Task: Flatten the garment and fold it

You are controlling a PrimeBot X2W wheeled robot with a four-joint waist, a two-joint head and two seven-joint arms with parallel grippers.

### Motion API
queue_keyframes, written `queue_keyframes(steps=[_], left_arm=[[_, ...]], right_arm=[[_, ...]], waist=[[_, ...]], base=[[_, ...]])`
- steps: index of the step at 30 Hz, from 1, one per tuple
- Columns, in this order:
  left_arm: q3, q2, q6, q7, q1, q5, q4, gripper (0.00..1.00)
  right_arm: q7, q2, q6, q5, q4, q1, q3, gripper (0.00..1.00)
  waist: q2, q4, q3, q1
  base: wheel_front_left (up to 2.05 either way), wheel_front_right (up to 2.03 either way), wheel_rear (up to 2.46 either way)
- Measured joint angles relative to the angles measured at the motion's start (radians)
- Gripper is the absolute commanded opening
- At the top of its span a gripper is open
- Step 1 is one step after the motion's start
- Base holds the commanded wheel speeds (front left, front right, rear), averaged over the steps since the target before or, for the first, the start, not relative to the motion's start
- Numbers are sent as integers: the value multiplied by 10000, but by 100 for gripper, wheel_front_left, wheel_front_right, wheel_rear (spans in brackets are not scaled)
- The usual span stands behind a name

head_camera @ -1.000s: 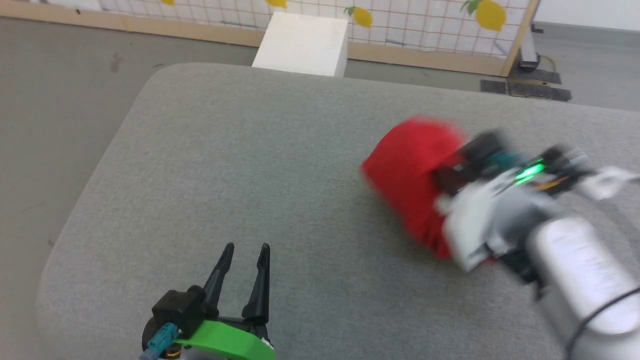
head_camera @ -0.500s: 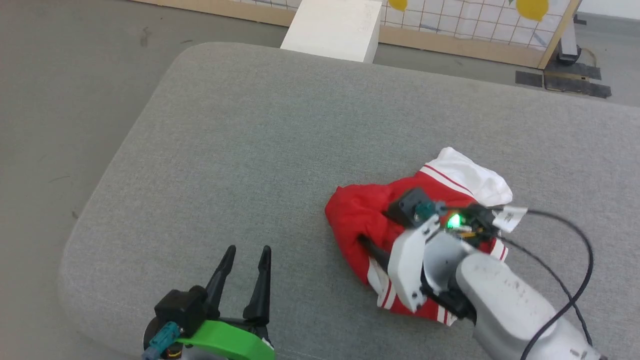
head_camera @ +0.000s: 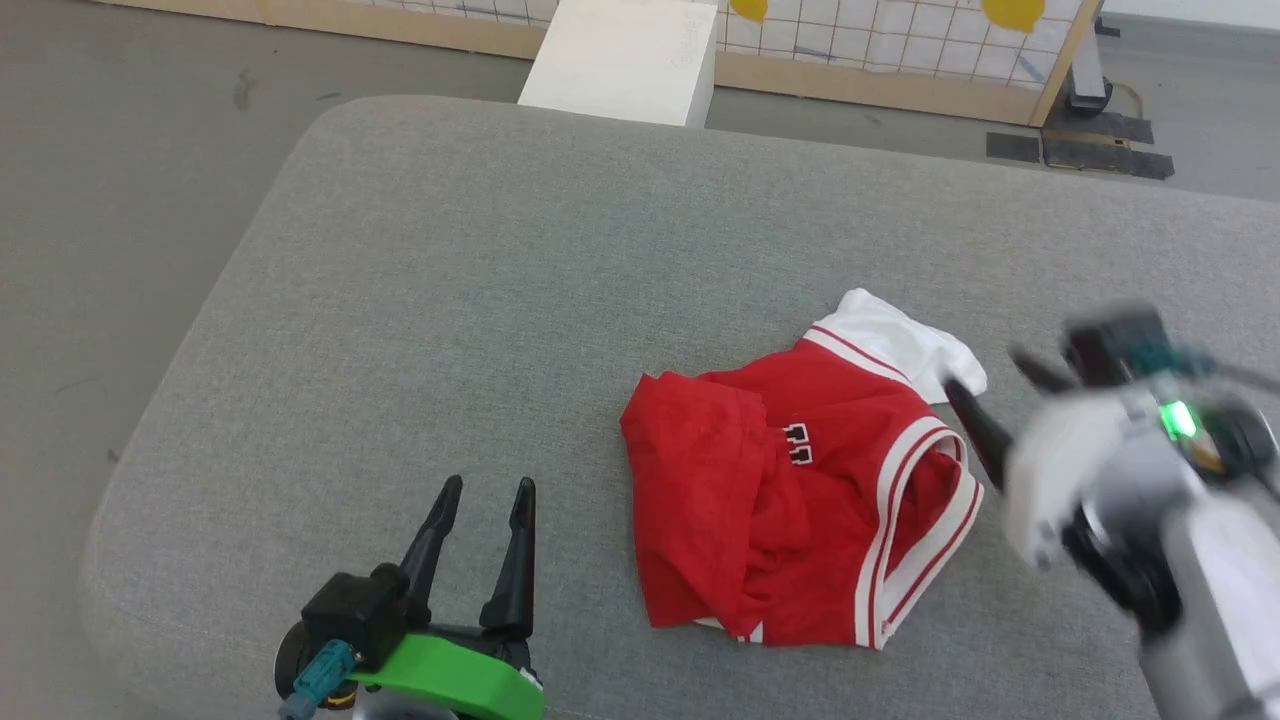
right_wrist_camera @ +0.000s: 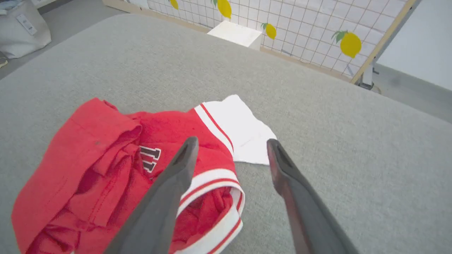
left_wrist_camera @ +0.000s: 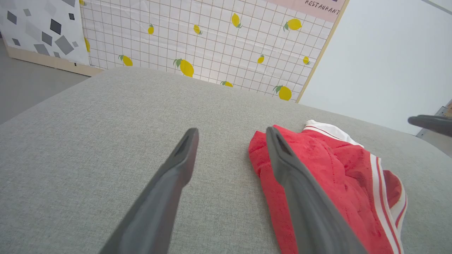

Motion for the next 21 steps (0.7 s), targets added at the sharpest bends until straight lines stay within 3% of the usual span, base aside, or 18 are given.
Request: queue_keyframes(steps=[4, 9, 13, 15, 16, 18, 21], left_arm=[[6, 15, 0, 0, 6, 176, -35, 100], [-65, 33, -6, 0, -1, 203, 15, 100], [-142, 67, -17, 2, -6, 228, 144, 100], [-157, 132, -17, 13, -5, 230, 167, 100], [-157, 142, -17, 15, -5, 228, 169, 100], [-163, 157, -12, 23, -3, 228, 173, 100], [-190, 157, 12, 59, -1, 224, 174, 100]], right_arm=[[811, 562, 0, -299, -909, 1914, -1072, 100], [1145, 1373, 0, -798, -1269, 3056, -1755, 100], [965, 1868, 0, -1083, -903, 3139, -1891, 100], [577, 2148, 0, -1256, 96, 3037, -2067, 100], [531, 2207, 0, -1273, 337, 2992, -2123, 48], [401, 2288, 0, -1386, 938, 2850, -2192, 0], [-27, 2343, 0, -1565, 1561, 2535, -2301, 0]], waist=[[0, 30, 81, 0], [0, 151, 148, 0], [0, 304, 113, 0], [0, 411, -12, 0], [0, 425, -42, 0], [0, 445, -115, 0], [0, 425, -189, 0]], base=[[0, 0, 0], [0, 0, 0], [0, 0, 0], [0, 0, 0], [0, 0, 0], [0, 0, 0], [0, 0, 0]])
